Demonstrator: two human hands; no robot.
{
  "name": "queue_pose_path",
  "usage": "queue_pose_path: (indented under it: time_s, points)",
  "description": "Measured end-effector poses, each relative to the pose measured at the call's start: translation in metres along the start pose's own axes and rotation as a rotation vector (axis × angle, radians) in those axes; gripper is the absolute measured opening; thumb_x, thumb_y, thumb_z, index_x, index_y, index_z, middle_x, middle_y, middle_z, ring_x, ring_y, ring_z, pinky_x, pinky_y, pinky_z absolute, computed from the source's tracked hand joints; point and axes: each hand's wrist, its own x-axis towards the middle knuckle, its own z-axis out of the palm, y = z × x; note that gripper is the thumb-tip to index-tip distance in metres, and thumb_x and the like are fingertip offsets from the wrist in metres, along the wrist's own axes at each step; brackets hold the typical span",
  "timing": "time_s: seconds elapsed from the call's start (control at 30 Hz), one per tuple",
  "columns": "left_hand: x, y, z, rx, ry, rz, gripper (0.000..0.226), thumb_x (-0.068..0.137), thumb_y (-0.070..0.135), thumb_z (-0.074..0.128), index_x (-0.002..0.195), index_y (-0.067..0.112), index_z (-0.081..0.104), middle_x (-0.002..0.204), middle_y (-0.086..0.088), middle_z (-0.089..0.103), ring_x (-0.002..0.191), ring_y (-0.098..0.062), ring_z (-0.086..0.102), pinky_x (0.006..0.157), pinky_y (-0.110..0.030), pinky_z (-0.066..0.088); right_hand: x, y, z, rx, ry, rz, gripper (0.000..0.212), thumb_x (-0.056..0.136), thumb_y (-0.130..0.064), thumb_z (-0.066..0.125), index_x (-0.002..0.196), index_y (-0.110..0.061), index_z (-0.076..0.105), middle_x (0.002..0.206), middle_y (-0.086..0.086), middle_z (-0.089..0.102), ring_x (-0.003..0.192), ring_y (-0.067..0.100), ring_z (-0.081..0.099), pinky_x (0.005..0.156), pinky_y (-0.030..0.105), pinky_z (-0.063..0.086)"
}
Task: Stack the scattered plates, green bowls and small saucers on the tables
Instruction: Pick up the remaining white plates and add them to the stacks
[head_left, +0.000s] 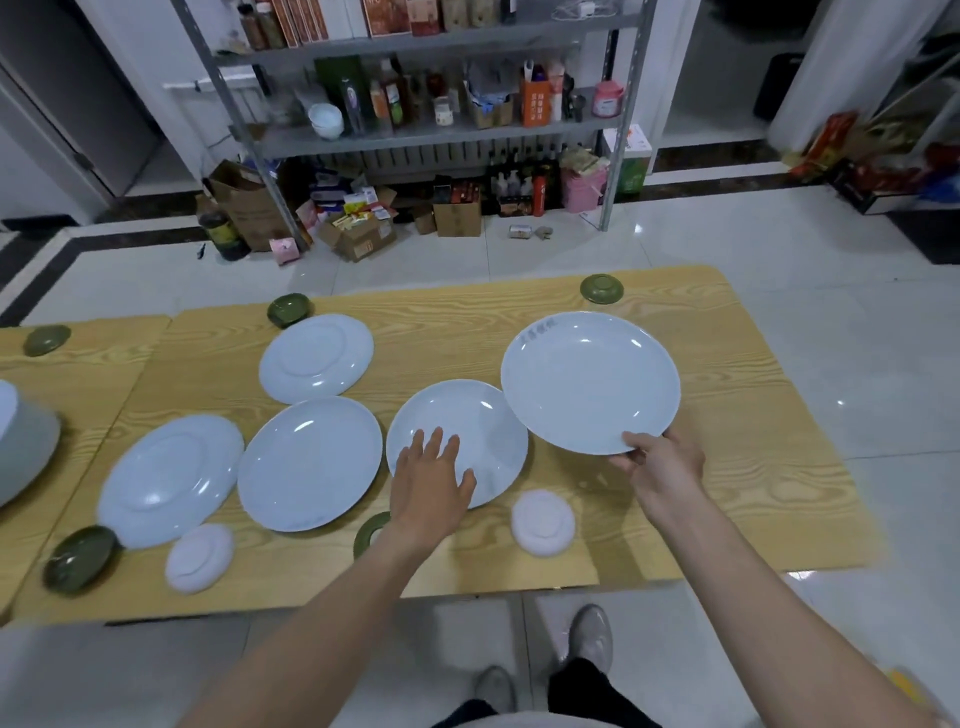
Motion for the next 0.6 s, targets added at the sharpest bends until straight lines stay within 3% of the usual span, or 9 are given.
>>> queue_pose_path:
  time_s: [0.13,0.27,0.37,0.5,0.6]
  points:
    - [-0.014,-0.008,0.009,0.015,-0.050,0.035,0.059,0.101,0.044,0.037,0.153,0.019,0.028,0.161,-0.006,0.023,0.150,-0.027,0.012,0.120,-0.041,0.017,-0.025,0.016,-0.007,0.047,0.029,0.007,0.040,0.085,0.018,0.053,0.116,-0.006,0.060,0.107,0.008,0.069,0.090,0.027,0.068,0.068,0.038,0.057]
    - [-0.021,-0.006,0.020,-0.202,-0.090,-0.095,0.056,0.099,0.040,0.046,0.147,0.012,0.039,0.150,-0.011,0.041,0.140,-0.029,0.034,0.110,-0.038,0.033,-0.039,0.023,-0.017,0.096,0.050,0.013,0.044,0.085,0.020,0.052,0.119,-0.007,0.059,0.103,0.005,0.068,0.089,0.025,0.066,0.064,0.037,0.056]
    - [-0.022,-0.001,0.025,-0.384,-0.118,-0.219,0.046,0.097,0.034,0.050,0.134,0.006,0.052,0.135,-0.014,0.055,0.125,-0.031,0.048,0.096,-0.037,0.043,-0.037,0.024,-0.021,0.097,0.083,0.005,0.047,0.084,0.021,0.052,0.121,-0.007,0.059,0.109,0.008,0.068,0.091,0.028,0.067,0.059,0.036,0.057]
    - [-0.017,0.006,0.029,-0.627,-0.044,-0.373,0.017,0.095,0.022,0.055,0.104,0.009,0.058,0.114,-0.020,0.060,0.118,-0.037,0.053,0.086,-0.036,0.043,-0.031,0.020,-0.022,0.092,0.099,0.010,0.044,0.084,0.021,0.052,0.116,-0.007,0.061,0.108,0.010,0.069,0.092,0.028,0.067,0.061,0.037,0.057]
    - [-0.010,0.004,0.039,-0.686,0.025,-0.495,0.040,0.092,0.019,0.062,0.125,-0.003,0.060,0.131,-0.023,0.056,0.123,-0.038,0.049,0.099,-0.039,0.043,-0.027,0.017,-0.021,0.075,0.077,0.016,0.042,0.085,0.020,0.052,0.113,-0.009,0.062,0.104,0.006,0.069,0.093,0.028,0.067,0.061,0.036,0.058]
